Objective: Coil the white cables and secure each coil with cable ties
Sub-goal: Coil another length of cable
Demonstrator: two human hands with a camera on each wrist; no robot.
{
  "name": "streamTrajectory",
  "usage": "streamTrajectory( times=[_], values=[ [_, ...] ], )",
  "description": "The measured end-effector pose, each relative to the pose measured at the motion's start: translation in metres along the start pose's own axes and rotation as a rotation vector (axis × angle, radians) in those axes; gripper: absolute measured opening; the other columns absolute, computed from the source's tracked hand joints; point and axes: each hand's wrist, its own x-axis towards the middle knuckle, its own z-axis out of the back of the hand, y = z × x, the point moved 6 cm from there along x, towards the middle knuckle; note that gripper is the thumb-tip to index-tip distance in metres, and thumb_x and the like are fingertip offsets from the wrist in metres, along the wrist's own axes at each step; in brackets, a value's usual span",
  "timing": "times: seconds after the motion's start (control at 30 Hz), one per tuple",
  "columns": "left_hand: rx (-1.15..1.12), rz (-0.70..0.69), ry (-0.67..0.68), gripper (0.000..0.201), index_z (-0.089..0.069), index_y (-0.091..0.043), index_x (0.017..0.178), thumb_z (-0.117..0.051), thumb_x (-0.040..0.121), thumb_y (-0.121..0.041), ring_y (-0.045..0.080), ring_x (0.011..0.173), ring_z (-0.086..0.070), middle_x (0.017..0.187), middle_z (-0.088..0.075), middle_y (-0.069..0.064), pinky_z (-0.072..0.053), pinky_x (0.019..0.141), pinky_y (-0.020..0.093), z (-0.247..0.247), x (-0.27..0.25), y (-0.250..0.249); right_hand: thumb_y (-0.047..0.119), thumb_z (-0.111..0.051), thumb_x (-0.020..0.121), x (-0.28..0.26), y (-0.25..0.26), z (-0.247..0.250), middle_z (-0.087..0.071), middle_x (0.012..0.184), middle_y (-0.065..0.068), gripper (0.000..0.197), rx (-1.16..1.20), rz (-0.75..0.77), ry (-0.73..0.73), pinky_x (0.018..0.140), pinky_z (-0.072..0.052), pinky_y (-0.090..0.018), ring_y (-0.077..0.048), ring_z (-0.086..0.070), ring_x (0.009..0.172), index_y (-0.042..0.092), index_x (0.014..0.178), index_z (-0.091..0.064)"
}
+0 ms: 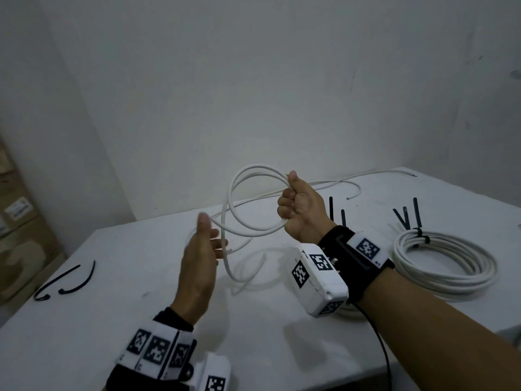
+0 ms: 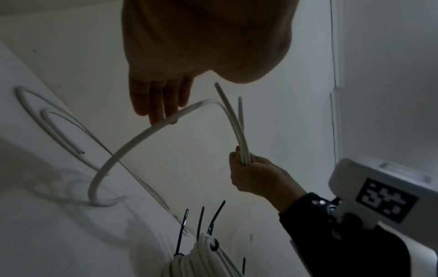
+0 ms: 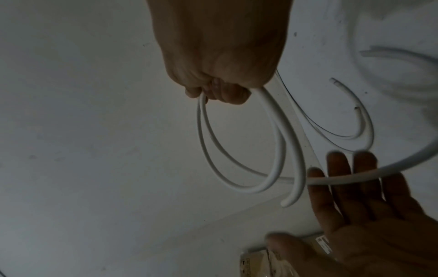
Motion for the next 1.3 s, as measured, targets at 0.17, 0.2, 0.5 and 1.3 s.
streamTrajectory(
  times=[0.17, 0.2, 0.5, 1.3],
  values=[
    [-0.058, -0.158, 0.086, 0.031, -0.058, -0.018, 0.103, -0.042, 0.096, -0.043, 0.021, 0.093, -0.068, 0.102, -0.069, 0.004, -0.057, 0.075, 0.032, -0.018, -0.01, -0.019, 0.024, -0.056, 0.095, -0.009, -0.012, -0.002, -0.03, 0.048, 0.004, 0.023, -0.048, 0.049, -0.022, 0.03, -0.016, -0.014, -0.006, -0.021, 0.033, 0.016, 0.076, -0.047],
    [-0.11, -0.17, 0.107, 0.025, -0.055, -0.017, 0.108, -0.043, 0.099, -0.037, 0.023, 0.089, -0.07, 0.103, -0.069, 0.005, -0.059, 0.07, 0.034, -0.02, -0.01, -0.025, 0.025, -0.056, 0.095, -0.012, -0.015, -0.003, -0.031, 0.051, 0.003, 0.023, -0.093, 0.068, -0.024, 0.031, -0.017, -0.015, -0.006, -0.021, 0.034, 0.015, 0.076, -0.048],
    [-0.499, -0.034, -0.03, 0.021, -0.052, -0.013, 0.095, -0.035, 0.105, -0.022, 0.013, 0.043, -0.044, 0.047, -0.038, -0.004, -0.05, 0.055, 0.034, -0.011, 0.012, -0.029, 0.024, -0.051, 0.098, -0.027, -0.023, -0.013, -0.041, 0.059, -0.004, 0.021, -0.398, 0.158, 0.141, 0.043, -0.043, -0.025, -0.014, -0.039, 0.046, 0.012, 0.081, -0.048],
    [-0.457, -0.034, 0.081, 0.027, -0.053, -0.01, 0.096, -0.033, 0.105, -0.025, 0.01, 0.042, -0.037, 0.05, -0.033, -0.003, -0.051, 0.046, 0.032, 0.008, 0.01, -0.011, 0.015, -0.037, 0.099, -0.041, -0.041, -0.001, -0.041, 0.061, 0.0, 0.029, -0.683, 0.081, 0.18, 0.051, -0.029, -0.026, -0.013, -0.034, 0.052, 0.006, 0.103, -0.064]
  ],
)
